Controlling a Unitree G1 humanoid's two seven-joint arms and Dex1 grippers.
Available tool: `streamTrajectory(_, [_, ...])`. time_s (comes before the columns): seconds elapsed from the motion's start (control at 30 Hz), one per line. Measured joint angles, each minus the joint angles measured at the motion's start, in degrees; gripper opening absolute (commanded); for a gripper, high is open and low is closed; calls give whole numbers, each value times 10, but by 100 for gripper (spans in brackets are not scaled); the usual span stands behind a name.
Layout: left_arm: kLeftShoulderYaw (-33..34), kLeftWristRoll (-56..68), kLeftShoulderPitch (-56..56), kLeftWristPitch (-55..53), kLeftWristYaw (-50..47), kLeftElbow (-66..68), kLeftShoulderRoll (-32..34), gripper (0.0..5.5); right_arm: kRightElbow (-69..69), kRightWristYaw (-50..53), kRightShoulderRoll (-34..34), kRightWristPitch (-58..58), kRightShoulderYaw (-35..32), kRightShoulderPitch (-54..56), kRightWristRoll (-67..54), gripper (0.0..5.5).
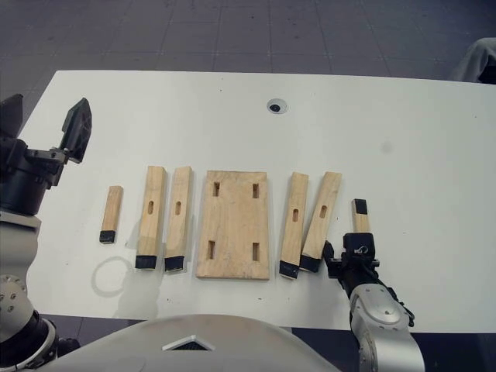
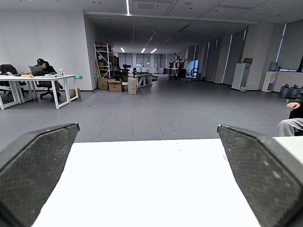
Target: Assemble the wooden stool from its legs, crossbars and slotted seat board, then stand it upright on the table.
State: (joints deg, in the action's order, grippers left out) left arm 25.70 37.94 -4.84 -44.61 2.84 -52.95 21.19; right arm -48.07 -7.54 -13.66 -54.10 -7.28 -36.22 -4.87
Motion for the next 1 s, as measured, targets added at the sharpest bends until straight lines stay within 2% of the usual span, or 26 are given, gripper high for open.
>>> streamTrajectory(0.13, [0,0,0,0,-5,0,1,550,-2,0,-1,3,5,-4,1,228])
streamTrajectory(0.23, [0,0,0,0,-9,0,1,550,-4,1,-9,5,9,-8,5,281])
streamTrajectory(0.37, [0,1,-1,0,-10,0,1,550,-10,2,-28,9,12,-11,21,379])
streamTrajectory(0.5, [0,1,-4,0,-10,-2,1,550,-16,8,-54,21,27,-18,52,447])
streamTrajectory(0.7, [0,2,-6,0,-11,-2,1,550,-7,12,-52,28,19,-12,67,546])
streamTrajectory(0.83, [-1,7,-6,0,-15,-2,1,550,7,12,-40,18,-5,12,64,546])
streamTrajectory(1.0, [0,13,-6,0,-17,-2,5,550,21,11,42,-27,-57,57,3,546])
